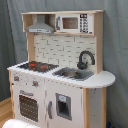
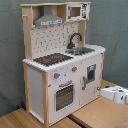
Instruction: Play with the kitchen
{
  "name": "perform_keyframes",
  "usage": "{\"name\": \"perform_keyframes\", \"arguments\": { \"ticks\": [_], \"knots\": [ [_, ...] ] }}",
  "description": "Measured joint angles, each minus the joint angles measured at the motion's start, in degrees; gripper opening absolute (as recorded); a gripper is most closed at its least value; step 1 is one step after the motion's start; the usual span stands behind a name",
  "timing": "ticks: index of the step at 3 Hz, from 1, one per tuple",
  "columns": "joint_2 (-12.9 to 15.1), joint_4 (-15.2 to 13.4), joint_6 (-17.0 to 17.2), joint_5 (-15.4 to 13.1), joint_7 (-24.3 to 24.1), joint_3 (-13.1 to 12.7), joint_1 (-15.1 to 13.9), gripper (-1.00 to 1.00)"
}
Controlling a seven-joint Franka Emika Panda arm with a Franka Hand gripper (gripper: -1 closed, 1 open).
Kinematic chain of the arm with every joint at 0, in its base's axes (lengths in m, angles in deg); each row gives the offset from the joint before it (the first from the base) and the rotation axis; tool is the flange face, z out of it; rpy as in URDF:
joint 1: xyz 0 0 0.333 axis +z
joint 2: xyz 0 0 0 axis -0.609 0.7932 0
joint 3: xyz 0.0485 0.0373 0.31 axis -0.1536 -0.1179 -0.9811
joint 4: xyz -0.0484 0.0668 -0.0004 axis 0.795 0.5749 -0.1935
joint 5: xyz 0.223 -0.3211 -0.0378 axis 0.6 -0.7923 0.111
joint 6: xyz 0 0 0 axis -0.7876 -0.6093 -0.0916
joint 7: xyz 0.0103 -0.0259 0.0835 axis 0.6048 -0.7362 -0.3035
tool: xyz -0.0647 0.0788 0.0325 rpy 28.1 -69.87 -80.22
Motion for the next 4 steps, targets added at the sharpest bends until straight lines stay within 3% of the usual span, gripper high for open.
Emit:
{"name": "perform_keyframes", "arguments": {
  "ticks": [2,4],
  "knots": [
    [0.0,1.75,-5.54,-1.34,-8.8,0.23,-7.1,1.0],
    [-0.01,3.29,-13.11,-1.34,-14.06,1.0,-15.34,1.0]
  ]
}}
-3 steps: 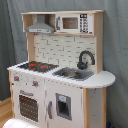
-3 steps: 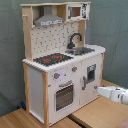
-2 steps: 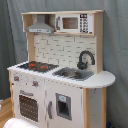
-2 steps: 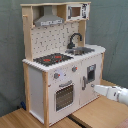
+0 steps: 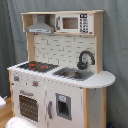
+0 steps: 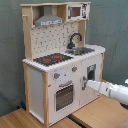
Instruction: Play with the kitchen
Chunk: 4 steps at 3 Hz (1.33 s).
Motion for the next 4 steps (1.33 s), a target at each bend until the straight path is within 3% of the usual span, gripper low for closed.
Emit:
{"name": "perform_keyframes", "arguments": {
  "ticks": [4],
  "knots": [
    [0.01,6.13,-14.27,0.02,-9.64,1.56,-16.2,1.0]
  ]
}}
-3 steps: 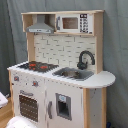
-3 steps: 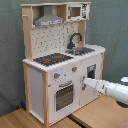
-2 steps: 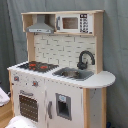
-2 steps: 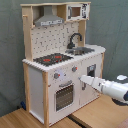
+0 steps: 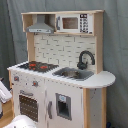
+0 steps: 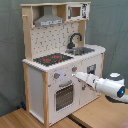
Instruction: Play with the kitchen
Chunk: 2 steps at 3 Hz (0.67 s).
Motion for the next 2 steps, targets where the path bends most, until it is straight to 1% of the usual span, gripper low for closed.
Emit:
{"name": "perform_keyframes", "arguments": {
  "ticks": [1,2],
  "knots": [
    [0.0,0.82,-3.08,0.0,-3.31,-0.75,-3.43,1.0],
    [-0.01,3.21,-5.98,0.05,-6.38,-1.47,-7.34,1.0]
  ]
}}
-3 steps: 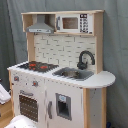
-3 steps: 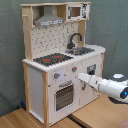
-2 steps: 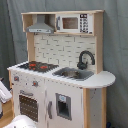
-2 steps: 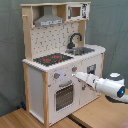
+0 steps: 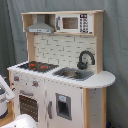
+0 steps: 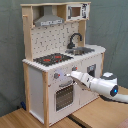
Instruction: Play with the kitchen
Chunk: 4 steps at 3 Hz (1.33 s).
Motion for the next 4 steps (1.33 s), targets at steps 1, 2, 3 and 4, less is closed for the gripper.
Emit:
{"name": "perform_keyframes", "arguments": {
  "ticks": [1,2,3,4],
  "knots": [
    [0.0,3.84,-0.26,0.01,-3.07,-0.47,-3.78,1.0],
    [-0.01,6.63,-1.76,0.02,-5.91,-1.17,-7.59,1.0],
    [-0.01,10.46,-2.78,0.09,-6.37,-0.8,-12.21,1.0],
    [-0.01,14.5,-2.78,0.09,-6.4,-0.57,-16.28,1.0]
  ]
}}
